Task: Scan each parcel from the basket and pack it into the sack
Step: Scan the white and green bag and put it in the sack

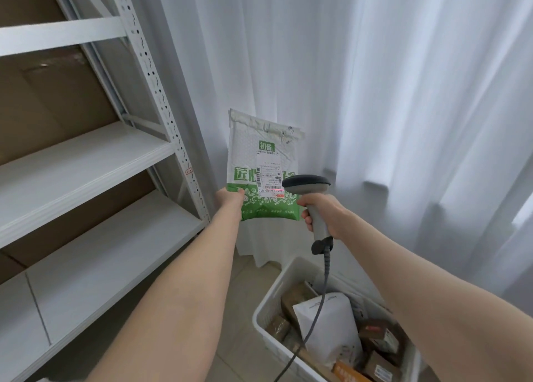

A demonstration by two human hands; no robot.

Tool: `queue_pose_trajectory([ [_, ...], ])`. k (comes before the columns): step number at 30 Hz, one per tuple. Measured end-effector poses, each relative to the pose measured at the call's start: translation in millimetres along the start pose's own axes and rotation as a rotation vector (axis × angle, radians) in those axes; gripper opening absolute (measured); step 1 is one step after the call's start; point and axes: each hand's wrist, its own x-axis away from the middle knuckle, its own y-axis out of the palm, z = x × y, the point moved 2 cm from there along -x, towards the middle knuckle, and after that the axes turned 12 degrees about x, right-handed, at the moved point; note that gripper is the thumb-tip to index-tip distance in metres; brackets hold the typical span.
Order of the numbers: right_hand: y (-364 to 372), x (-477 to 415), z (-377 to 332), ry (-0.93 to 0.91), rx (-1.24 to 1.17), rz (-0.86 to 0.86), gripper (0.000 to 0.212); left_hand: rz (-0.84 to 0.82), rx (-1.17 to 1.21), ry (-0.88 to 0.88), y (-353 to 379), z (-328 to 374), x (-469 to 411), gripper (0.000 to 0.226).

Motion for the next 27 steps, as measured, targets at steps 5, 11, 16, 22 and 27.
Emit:
queue_pose_trajectory([
  [5, 2.8, 1.2, -8.0, -0.014, 0.039, 0.01, 0.007, 0.031, -0.021, -0.002, -7.1, 1.5, -8.4, 0.009],
  [11, 13.0, 1.0, -17.5, -0.023, 0.079, -0.001, 0.005, 0.05, -0.012, -0.014, -14.8, 3.1, -15.8, 0.007],
  [16, 24.9, -2.3, -21.3, -0.017, 0.089, -0.029, 0.004, 0.074, 0.0, -0.02, -25.9, 5.2, -24.0, 0.008],
  [22, 41.6, -4.8, -23.2, -0.012, 0.105, -0.04, 0.004, 0.112, 0.036, -0.04, -41.1, 5.2, -34.1, 0.008],
  [27, 53.9, -4.9, -25.1, -0.027, 0.089, -0.036, 0.006, 0.114, 0.044, -0.053, -53.5, 4.0, -39.6, 0.007],
])
